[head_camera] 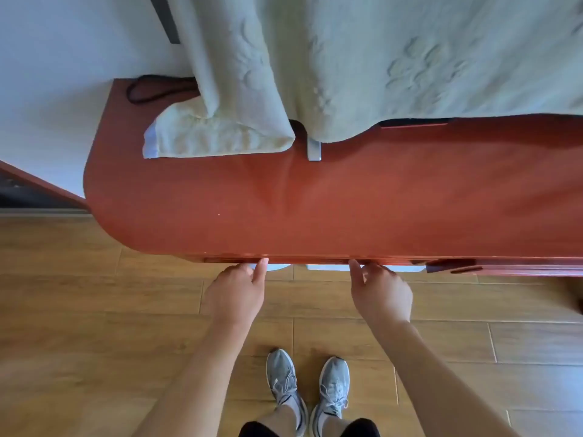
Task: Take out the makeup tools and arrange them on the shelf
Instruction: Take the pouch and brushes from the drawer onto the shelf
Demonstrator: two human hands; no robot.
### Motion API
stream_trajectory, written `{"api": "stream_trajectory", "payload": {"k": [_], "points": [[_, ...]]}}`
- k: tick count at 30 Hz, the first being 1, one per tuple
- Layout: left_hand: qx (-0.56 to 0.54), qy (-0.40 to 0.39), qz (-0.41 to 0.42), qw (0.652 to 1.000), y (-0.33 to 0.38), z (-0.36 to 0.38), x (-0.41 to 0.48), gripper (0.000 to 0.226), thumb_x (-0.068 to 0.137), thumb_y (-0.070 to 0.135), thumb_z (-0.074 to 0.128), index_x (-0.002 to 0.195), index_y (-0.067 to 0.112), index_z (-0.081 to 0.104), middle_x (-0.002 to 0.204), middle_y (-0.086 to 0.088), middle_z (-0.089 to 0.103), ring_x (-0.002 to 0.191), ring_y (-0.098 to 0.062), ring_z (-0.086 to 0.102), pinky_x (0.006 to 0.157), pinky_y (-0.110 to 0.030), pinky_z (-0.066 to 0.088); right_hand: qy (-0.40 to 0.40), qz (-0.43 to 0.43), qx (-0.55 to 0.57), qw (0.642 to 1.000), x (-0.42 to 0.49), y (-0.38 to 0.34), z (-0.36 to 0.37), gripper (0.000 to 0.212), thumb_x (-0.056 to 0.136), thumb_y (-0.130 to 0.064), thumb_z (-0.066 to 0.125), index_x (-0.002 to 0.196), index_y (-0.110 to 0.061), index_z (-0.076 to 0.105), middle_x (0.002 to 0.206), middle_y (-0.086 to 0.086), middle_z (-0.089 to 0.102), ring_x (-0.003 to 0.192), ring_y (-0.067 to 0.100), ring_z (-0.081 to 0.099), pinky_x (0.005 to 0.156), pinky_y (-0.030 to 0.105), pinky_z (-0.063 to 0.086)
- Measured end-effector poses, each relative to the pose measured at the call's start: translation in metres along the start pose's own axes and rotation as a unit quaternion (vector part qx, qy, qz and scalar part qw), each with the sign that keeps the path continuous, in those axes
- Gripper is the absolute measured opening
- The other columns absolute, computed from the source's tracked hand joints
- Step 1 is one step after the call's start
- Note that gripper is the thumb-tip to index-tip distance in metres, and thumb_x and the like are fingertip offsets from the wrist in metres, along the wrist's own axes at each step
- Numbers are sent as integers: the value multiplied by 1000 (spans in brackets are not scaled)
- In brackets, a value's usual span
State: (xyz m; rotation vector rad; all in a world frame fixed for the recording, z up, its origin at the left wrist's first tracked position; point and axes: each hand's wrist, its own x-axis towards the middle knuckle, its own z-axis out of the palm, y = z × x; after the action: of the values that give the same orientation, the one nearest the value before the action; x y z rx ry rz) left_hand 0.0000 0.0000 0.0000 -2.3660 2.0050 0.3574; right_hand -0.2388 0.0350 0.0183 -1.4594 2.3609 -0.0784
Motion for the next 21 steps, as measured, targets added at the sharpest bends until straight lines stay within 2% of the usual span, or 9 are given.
{"api": "stream_trajectory", "payload": {"k": [2, 5, 8, 10, 13, 15, 17, 19, 21], "points": [[-28, 7, -24, 999, -2, 5, -1, 85, 89, 76, 6, 63, 20, 64, 59, 6, 65, 57, -17, 61, 50, -26, 46, 13, 22, 3, 1000, 0, 0, 4, 60, 95, -60, 26, 72, -17, 63, 59, -3, 54, 55, 25, 48, 50, 27, 33], [-100, 14, -72, 992, -2, 15, -3, 79, 88, 79, 20, 103, 22, 72, 97, 8, 75, 91, -18, 69, 70, -30, 52, 28, 68, 80, 994, -3, 2, 17, 72, 85, -71, 19, 64, -13, 57, 55, -2, 55, 53, 25, 51, 47, 26, 34], [-176, 4, -124, 976, 6, 17, -6, 87, 85, 78, 27, 130, 11, 58, 115, 0, 70, 106, -23, 65, 82, -35, 51, 29, 130, 236, 963, -3, 2, 25, 55, 89, -62, 46, 93, -13, 70, 92, 1, 73, 87, 26, 65, 71, 30, 46], [-253, -7, -156, 955, 12, 15, -10, 92, 83, 77, 32, 139, 6, 46, 120, -4, 68, 107, -24, 64, 82, -33, 49, 10, 163, 327, 931, -2, 0, 29, 52, 88, -55, 57, 110, -9, 67, 109, 2, 70, 103, 21, 63, 81, 27, 41], [-381, -22, -185, 906, 20, 18, -11, 85, 89, 62, 48, 145, -1, 34, 124, -8, 66, 107, -18, 63, 76, -17, 43, 4, 193, 418, 888, -3, -2, 35, 62, 84, -55, 63, 123, -7, 58, 115, 0, 68, 99, 12, 63, 81, 25, 40], [-432, -16, -192, 881, 22, 19, -10, 81, 91, 52, 56, 144, -4, 33, 120, -7, 68, 104, -12, 62, 66, -3, 41, 5, 204, 464, 862, -4, -3, 38, 64, 84, -52, 66, 129, -9, 52, 115, -2, 68, 97, 10, 64, 84, 28, 45], [-484, 0, -197, 853, 21, 24, -8, 89, 83, 60, 61, 137, -7, 40, 112, -5, 71, 104, -15, 65, 68, -1, 43, 2, 215, 513, 831, -5, -5, 40, 60, 83, -48, 69, 128, -13, 50, 111, -4, 70, 99, 13, 67, 93, 38, 50], [-552, 7, -222, 804, 19, 29, -6, 112, 68, 77, 67, 135, -8, 39, 101, -1, 74, 104, -19, 69, 84, -14, 50, -6, 225, 575, 787, -6, -8, 39, 57, 85, -41, 71, 129, -15, 46, 107, -5, 71, 97, 14, 68, 97, 40, 50], [-616, 1, -244, 749, 19, 32, -5, 113, 67, 66, 78, 140, -7, 33, 90, 2, 75, 98, -19, 72, 98, -39, 52, -13, 236, 627, 743, -6, -12, 37, 59, 87, -31, 71, 134, -11, 42, 108, -1, 70, 92, 12, 70, 97, 38, 50]]}}
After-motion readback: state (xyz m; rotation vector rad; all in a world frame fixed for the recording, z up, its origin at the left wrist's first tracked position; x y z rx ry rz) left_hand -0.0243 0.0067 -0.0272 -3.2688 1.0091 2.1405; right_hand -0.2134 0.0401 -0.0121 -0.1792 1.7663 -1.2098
